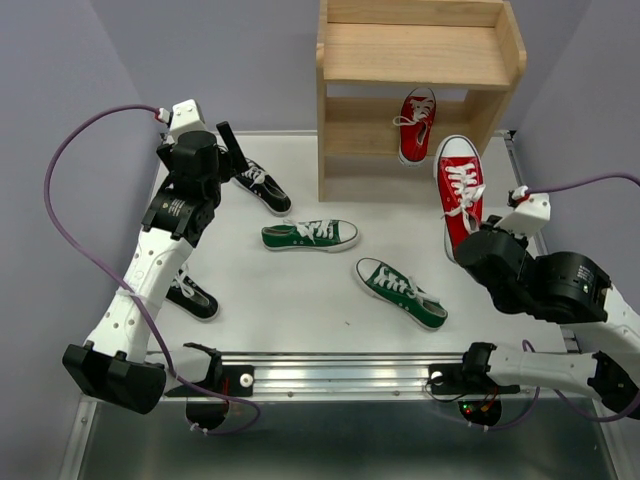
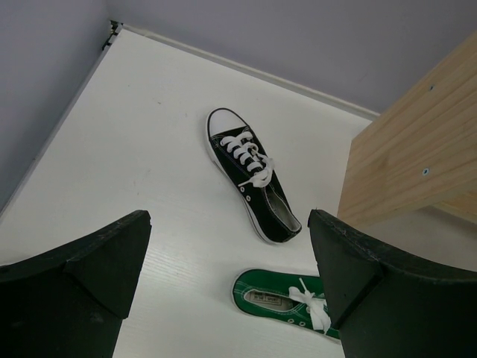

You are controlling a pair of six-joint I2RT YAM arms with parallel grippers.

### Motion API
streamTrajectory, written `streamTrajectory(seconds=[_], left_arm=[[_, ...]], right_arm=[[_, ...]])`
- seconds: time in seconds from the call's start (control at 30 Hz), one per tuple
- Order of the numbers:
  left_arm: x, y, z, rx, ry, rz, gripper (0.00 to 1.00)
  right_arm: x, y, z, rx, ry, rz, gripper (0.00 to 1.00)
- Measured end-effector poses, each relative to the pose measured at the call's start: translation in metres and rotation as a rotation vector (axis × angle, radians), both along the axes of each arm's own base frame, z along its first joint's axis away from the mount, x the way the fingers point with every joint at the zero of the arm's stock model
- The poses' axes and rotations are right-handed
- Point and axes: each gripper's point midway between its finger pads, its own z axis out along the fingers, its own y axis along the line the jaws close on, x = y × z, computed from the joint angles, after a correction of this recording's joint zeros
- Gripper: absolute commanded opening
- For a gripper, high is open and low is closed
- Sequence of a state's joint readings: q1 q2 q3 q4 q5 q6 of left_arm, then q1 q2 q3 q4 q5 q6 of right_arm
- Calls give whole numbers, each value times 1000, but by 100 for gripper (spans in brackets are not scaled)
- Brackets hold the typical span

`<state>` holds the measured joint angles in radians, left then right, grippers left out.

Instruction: Place and organize the shoes onto the shoe shelf

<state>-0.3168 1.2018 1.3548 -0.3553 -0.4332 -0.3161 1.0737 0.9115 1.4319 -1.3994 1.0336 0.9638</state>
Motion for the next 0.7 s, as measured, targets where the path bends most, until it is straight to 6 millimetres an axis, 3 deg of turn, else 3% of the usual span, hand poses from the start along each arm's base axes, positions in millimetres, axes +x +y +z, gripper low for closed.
streamTrajectory(seconds=[0.23, 0.47, 0.7], left_arm=[[0, -1, 0, -1, 0, -4, 99], [0, -2, 0, -4, 2, -12, 99], [0, -3, -1, -5, 2, -14, 99]], right_arm=[[12, 2, 14, -41, -49, -62, 1], [26, 14, 10, -150, -56, -91, 1], [29, 12, 14, -147, -77, -109, 1]])
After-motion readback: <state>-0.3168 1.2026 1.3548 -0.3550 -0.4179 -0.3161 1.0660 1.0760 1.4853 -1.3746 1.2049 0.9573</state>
